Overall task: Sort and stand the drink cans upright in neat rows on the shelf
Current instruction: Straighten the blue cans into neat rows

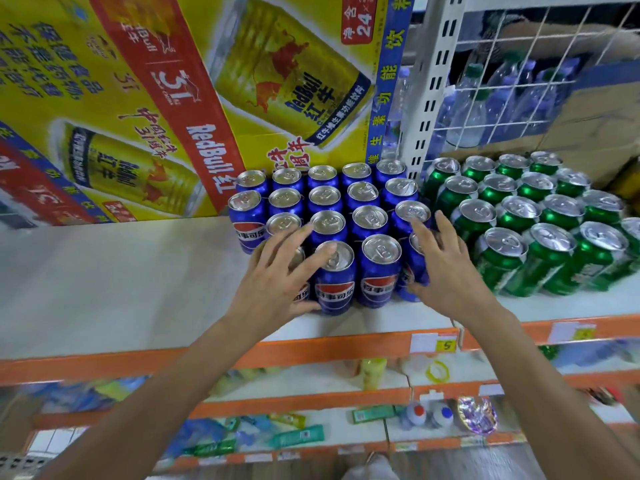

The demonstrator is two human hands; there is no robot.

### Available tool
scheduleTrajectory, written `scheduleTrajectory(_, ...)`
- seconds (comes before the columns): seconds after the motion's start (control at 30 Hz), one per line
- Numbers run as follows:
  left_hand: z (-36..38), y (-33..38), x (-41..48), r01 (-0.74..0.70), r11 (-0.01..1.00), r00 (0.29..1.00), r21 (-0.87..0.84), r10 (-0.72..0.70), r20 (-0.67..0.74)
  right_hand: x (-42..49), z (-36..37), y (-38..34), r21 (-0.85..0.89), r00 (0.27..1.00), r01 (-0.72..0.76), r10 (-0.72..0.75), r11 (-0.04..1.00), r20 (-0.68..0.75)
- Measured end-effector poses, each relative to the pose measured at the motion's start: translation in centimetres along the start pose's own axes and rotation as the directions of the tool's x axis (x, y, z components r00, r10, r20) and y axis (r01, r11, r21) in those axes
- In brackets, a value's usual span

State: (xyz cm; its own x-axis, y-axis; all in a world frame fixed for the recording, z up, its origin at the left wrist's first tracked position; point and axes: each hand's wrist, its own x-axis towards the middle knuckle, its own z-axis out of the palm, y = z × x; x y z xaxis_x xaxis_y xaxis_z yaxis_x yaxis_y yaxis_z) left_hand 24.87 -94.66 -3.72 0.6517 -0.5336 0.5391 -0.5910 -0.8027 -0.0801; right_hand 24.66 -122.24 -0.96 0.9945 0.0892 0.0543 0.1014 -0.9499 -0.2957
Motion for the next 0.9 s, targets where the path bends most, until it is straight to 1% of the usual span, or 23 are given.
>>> scheduleTrajectory(0.03,-0.2,0.0,-0.3,0.049,0.996,0.998,-0.077,-0.052,-0.035,-0.5,-0.1,-0.3,-0.041,1.0,0.005,-0.005,0.999,-0.017)
scheduleTrajectory(0.07,-0.3,0.0,-0.7,0.128,0.978,0.988,-0.168,-0.141,-0.07,-1.0,-0.3,-0.7,-0.074,0.998,0.024,-0.028,0.997,-0.053)
scheduleTrajectory(0.1,-0.3,0.1,-1.4,0.227,0.937,0.963,-0.267,-0.257,-0.084,-1.5,-0.4,-1.3,-0.093,0.992,0.062,-0.072,0.994,-0.104)
scheduleTrajectory(0.13,-0.2,0.3,-2.1,0.33,0.869,0.924,-0.369,-0.378,-0.063,-2.0,-0.4,-1.9,-0.097,0.979,0.116,-0.13,0.989,-0.159)
scheduleTrajectory(0.2,0.5,0.8,-3.5,0.494,0.678,0.83,-0.544,-0.554,0.063,-2.7,-0.2,-3.5,-0.063,0.949,0.216,-0.225,0.974,-0.223)
scheduleTrajectory(0.27,1.4,1.1,-4.4,0.612,0.461,0.731,-0.643,-0.64,0.236,-2.9,0.4,-5.3,-0.036,0.926,0.302,-0.302,0.953,-0.226)
scheduleTrajectory(0.3,1.9,1.1,-4.7,0.646,0.391,0.699,-0.656,-0.648,0.303,-2.8,0.7,-6.2,-0.042,0.916,0.337,-0.338,0.941,-0.218)
scheduleTrajectory(0.33,2.2,1.1,-4.9,0.668,0.362,0.681,-0.65,-0.65,0.337,-2.5,1.0,-7.0,-0.051,0.909,0.36,-0.363,0.931,-0.204)
scheduleTrajectory(0.4,2.6,0.8,-4.9,0.688,0.382,0.67,-0.617,-0.662,0.338,-1.9,1.7,-8.0,-0.074,0.907,0.376,-0.383,0.924,-0.177)
scheduleTrajectory(0.43,2.5,0.7,-4.8,0.693,0.368,0.662,-0.62,-0.665,0.346,-1.6,2.0,-8.2,-0.082,0.911,0.37,-0.379,0.925,-0.165)
scheduleTrajectory(0.53,1.9,0.7,-4.5,0.7,0.279,0.634,-0.657,-0.667,0.393,-0.9,2.7,-8.2,-0.13,0.915,0.352,-0.37,0.927,-0.163)
scheduleTrajectory(0.6,1.8,0.6,-4.6,0.692,0.259,0.636,-0.674,-0.659,0.401,-0.8,3.0,-8.0,-0.158,0.912,0.35,-0.375,0.923,-0.169)
scheduleTrajectory(0.7,1.9,0.2,-5.0,0.687,0.272,0.658,-0.674,-0.626,0.419,-0.7,2.6,-8.1,-0.141,0.915,0.363,-0.381,0.921,-0.132)
scheduleTrajectory(0.77,1.9,0.1,-5.1,0.675,0.277,0.673,-0.683,-0.61,0.418,-0.6,1.8,-8.4,-0.115,0.927,0.36,-0.369,0.926,-0.067)
scheduleTrajectory(0.9,1.9,0.0,-5.2,0.647,0.328,0.71,-0.688,-0.588,0.387,0.4,0.9,-8.8,-0.079,0.944,0.326,-0.33,0.942,-0.031)
